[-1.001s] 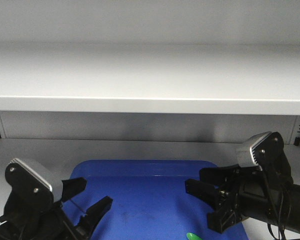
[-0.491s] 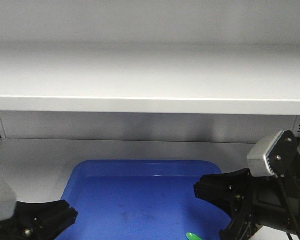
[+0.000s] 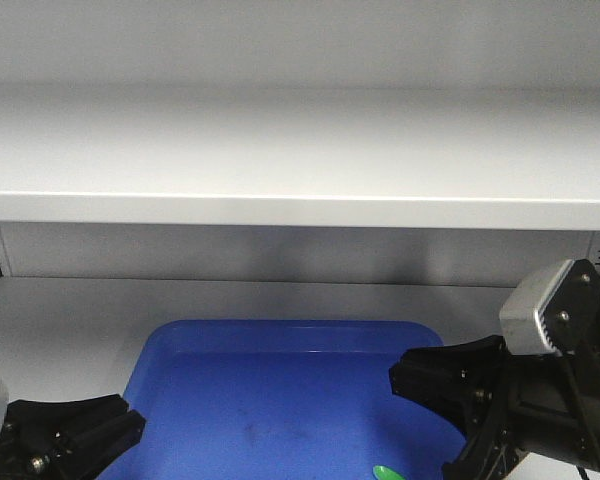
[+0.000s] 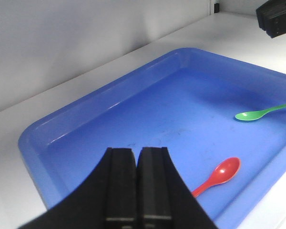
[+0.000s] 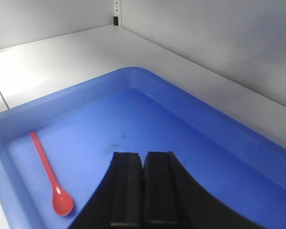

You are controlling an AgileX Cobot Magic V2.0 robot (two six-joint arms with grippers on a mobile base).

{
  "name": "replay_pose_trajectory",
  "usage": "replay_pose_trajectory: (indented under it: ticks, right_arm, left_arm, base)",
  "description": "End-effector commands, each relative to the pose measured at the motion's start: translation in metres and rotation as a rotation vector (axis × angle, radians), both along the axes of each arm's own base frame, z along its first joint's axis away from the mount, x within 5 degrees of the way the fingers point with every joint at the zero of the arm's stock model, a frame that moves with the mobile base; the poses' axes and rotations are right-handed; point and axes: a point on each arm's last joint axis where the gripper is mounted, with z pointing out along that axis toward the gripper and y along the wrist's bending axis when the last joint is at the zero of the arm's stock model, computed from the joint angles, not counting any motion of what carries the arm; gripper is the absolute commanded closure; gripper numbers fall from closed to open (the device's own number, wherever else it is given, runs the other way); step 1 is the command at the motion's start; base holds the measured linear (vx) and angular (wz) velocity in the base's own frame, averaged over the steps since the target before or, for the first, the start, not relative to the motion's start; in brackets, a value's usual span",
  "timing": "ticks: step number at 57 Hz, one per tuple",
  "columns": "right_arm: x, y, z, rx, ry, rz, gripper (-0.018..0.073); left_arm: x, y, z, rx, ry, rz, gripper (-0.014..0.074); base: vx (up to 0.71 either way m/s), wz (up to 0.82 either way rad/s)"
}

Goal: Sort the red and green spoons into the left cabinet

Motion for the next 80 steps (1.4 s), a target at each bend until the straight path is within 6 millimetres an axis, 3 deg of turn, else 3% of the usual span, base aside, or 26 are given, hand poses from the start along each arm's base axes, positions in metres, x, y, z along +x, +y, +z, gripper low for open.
replay_pose_trajectory:
  ticks: [1,18,33,48,59,71,80]
  right_arm:
    - [-0.003,0.0,0.018,0.052,-0.044,-0.003,0.0564]
    - [-0.003,0.0,0.018,0.052,-0.044,-0.003,0.0564]
    - [-0.003,0.0,0.018,0.053,-0.043,-0.003,0.0564]
    - [-0.003,0.0,0.018,0.053,-0.044,-0.004,0.0564]
    - [-0.003,0.0,0.018,0.054,-0.044,-0.005,0.0564]
    - [-0.003,0.0,0.018,0.054,-0.044,-0.005,0.0564]
    - [-0.003,0.0,0.018,0.054,-0.044,-0.005,0.0564]
  left_arm:
    - [0.001,0.0,0.019,-0.074,-0.088,0.013,0.0603]
    - [0.004,0.004,0.024,-0.077,-0.157,0.034,0.0603]
    - [0.022,0.05,0.031,-0.124,-0.187,0.304,0.0603]
    - [0.006,0.079,0.036,-0.078,-0.24,0.427,0.0603]
    - [-0.028,0.091,-0.008,-0.081,-0.23,0.46,0.0603]
    - [-0.064,0.098,-0.082,-0.112,-0.185,0.475,0.0603]
    - [-0.084,0.103,-0.12,-0.134,-0.223,0.479,0.0603]
  base:
    - [0.0,0.0]
    - [0.0,0.0]
    - [0.0,0.01]
    - [0.0,0.0]
    - [0.0,0.0]
    - [0.0,0.0]
    - [0.0,0.0]
